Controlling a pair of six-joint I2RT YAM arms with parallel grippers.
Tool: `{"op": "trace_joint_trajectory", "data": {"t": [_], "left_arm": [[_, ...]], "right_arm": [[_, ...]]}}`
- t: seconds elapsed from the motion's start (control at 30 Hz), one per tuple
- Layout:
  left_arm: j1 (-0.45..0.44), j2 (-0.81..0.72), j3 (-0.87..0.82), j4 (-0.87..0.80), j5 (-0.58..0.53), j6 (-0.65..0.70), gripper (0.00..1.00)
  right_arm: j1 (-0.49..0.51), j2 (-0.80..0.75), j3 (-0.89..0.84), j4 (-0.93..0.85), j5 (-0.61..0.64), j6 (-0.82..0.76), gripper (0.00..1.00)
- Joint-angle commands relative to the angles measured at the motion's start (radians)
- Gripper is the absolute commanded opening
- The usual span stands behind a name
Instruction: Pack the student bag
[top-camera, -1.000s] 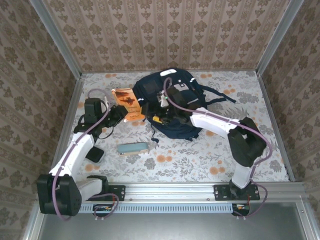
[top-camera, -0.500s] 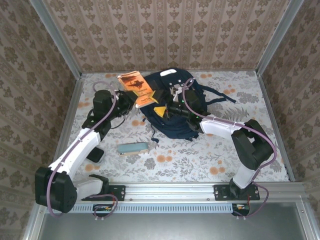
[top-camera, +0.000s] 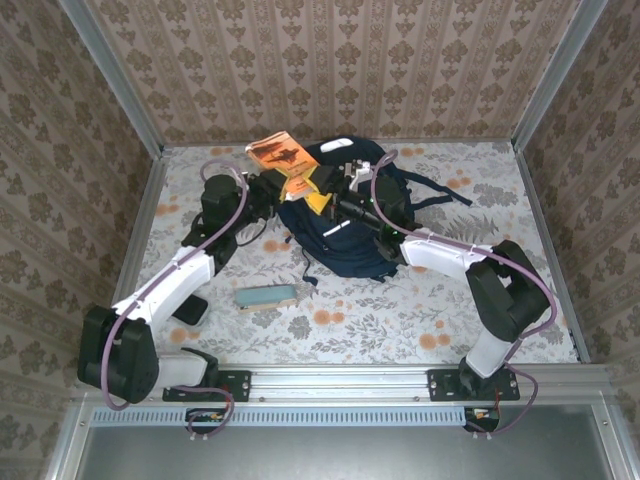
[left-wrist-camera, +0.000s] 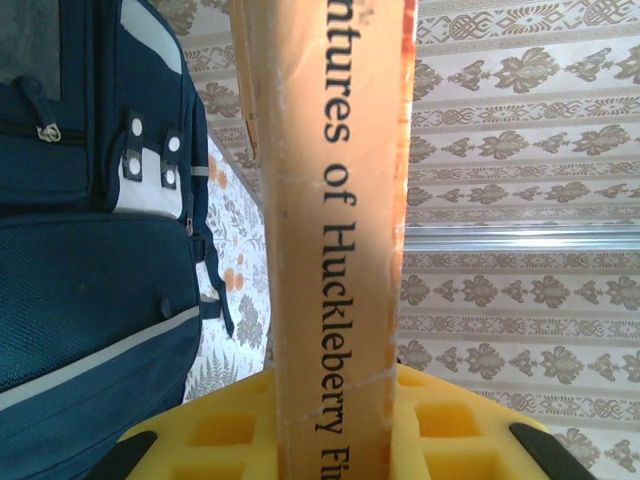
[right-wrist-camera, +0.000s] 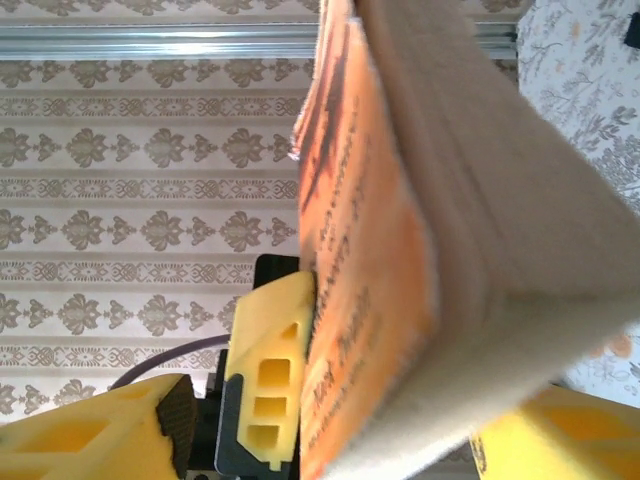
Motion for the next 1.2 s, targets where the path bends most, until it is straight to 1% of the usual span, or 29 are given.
{"op": "trace_joint_trajectory", "data": {"t": [0.0,0.2,0.33,0.4,0.43,0.47,0.5,0.53,0.67,0.7,0.77,0.8,0.9,0.93,0.97,1.13,1.17], "left_arm": [[-0.007,-0.014,0.001,0.115,-0.002,-0.042,0.13],[-0.009,-0.025,-0.002,0.105,0.002,-0.038,0.13],[-0.010,-0.025,-0.001,0.084,0.010,-0.028,0.13],[-0.009,-0.024,-0.004,0.081,0.016,-0.022,0.13],[-0.010,-0.026,-0.004,0.072,0.019,-0.015,0.15],[-0.009,-0.026,0.000,0.055,0.028,-0.004,0.17],[-0.009,-0.026,0.004,0.031,0.036,0.011,0.21],[-0.010,-0.027,0.010,-0.003,0.043,0.031,0.28],[-0.011,-0.028,0.047,-0.197,0.070,0.155,0.59],[-0.011,-0.028,0.054,-0.246,0.073,0.197,0.65],[-0.013,-0.028,0.060,-0.333,0.074,0.265,0.75],[-0.015,-0.026,0.068,-0.377,0.073,0.310,0.78],[-0.026,-0.022,0.082,-0.493,0.035,0.442,0.83],[-0.057,-0.020,0.086,-0.515,0.021,0.475,0.84],[-0.072,-0.011,0.098,-0.547,0.009,0.518,0.84],[-0.171,0.071,0.205,-0.674,0.003,0.766,0.85],[-0.201,0.092,0.230,-0.701,-0.028,0.809,0.86]], "right_arm": [[-0.002,0.014,0.040,0.056,0.040,0.019,0.70],[-0.006,0.032,0.062,0.010,0.056,0.016,0.65],[-0.008,0.047,0.072,-0.006,0.061,0.024,0.55],[-0.008,0.037,0.074,-0.058,0.064,0.013,0.46],[-0.008,0.028,0.074,-0.093,0.068,0.002,0.40],[-0.010,0.012,0.083,-0.174,0.066,-0.025,0.28],[-0.011,-0.003,0.094,-0.248,0.064,-0.055,0.24],[-0.012,-0.022,0.101,-0.311,0.070,-0.094,0.21],[-0.019,-0.140,0.072,-0.563,0.170,-0.245,0.15],[-0.024,-0.165,0.062,-0.604,0.187,-0.269,0.14],[-0.040,-0.217,0.042,-0.677,0.209,-0.311,0.14],[-0.051,-0.242,0.034,-0.722,0.216,-0.332,0.13],[-0.089,-0.304,0.039,-0.891,0.217,-0.411,0.14],[-0.097,-0.306,0.040,-0.931,0.219,-0.432,0.14],[-0.111,-0.352,0.041,-1.004,0.226,-0.464,0.14],[-0.168,-0.462,0.020,-1.223,0.259,-0.571,0.15],[-0.183,-0.488,0.013,-1.265,0.267,-0.592,0.16]]}}
